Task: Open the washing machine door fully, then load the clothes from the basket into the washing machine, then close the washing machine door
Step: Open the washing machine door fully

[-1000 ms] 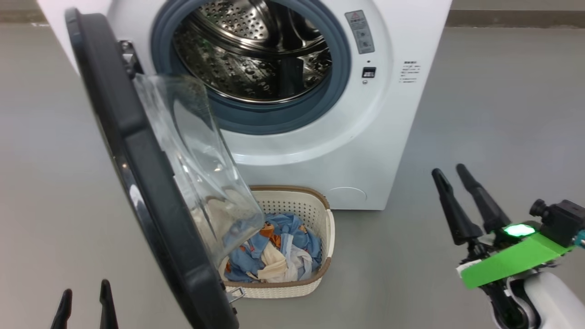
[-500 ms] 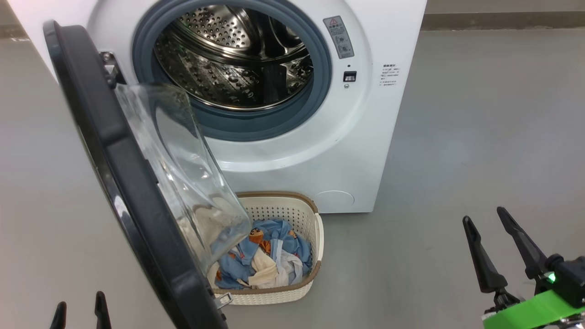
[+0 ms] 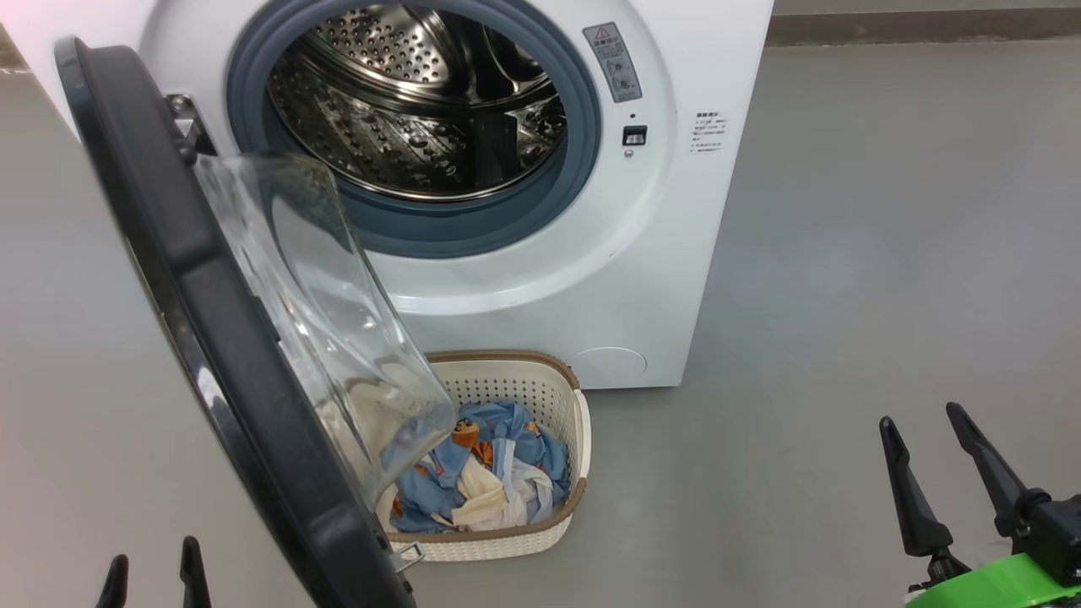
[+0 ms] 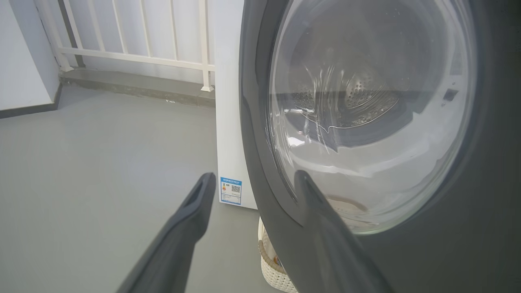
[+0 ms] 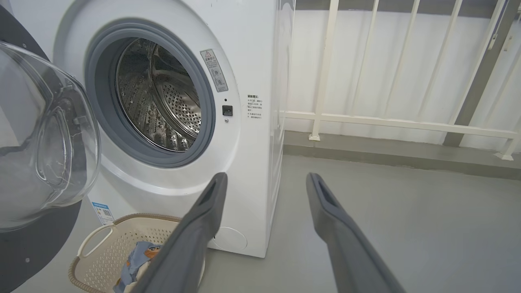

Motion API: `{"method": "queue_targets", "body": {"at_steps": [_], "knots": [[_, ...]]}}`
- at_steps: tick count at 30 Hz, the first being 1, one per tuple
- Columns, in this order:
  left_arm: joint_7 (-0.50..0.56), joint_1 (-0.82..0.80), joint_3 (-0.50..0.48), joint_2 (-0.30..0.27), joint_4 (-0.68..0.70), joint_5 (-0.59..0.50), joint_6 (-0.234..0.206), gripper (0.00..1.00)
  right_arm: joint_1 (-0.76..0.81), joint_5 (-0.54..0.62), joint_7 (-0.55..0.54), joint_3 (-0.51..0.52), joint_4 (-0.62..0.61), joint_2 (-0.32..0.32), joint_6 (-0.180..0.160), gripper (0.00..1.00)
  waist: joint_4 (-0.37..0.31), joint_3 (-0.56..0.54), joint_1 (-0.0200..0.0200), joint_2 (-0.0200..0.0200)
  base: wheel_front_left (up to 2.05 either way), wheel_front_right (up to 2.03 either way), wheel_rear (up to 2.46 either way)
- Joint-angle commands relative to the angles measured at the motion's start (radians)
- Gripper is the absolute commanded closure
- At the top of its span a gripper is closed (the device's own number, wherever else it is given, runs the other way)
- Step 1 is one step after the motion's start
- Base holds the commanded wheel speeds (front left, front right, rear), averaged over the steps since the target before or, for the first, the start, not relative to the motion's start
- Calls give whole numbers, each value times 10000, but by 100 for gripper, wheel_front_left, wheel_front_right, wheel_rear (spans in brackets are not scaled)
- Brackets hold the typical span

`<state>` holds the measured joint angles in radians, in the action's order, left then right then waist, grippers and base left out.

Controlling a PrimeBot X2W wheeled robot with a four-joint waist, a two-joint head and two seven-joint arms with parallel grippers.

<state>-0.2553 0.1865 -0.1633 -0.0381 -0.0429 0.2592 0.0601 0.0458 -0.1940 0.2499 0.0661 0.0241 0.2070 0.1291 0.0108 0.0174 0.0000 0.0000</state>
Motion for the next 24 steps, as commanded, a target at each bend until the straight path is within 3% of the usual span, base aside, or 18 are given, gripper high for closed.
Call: {"method": "queue_targets", "body": {"at_steps": [1,24], "knots": [[-65,-178,-257,-121,248,-62,-70,0,-85,64,118,-194,-177,79,16,0,27,-6,0,0,0,0,0],[-65,-147,-135,-121,280,-91,-144,0,-15,127,118,17,896,-156,16,0,279,-44,0,0,0,0,0]]}}
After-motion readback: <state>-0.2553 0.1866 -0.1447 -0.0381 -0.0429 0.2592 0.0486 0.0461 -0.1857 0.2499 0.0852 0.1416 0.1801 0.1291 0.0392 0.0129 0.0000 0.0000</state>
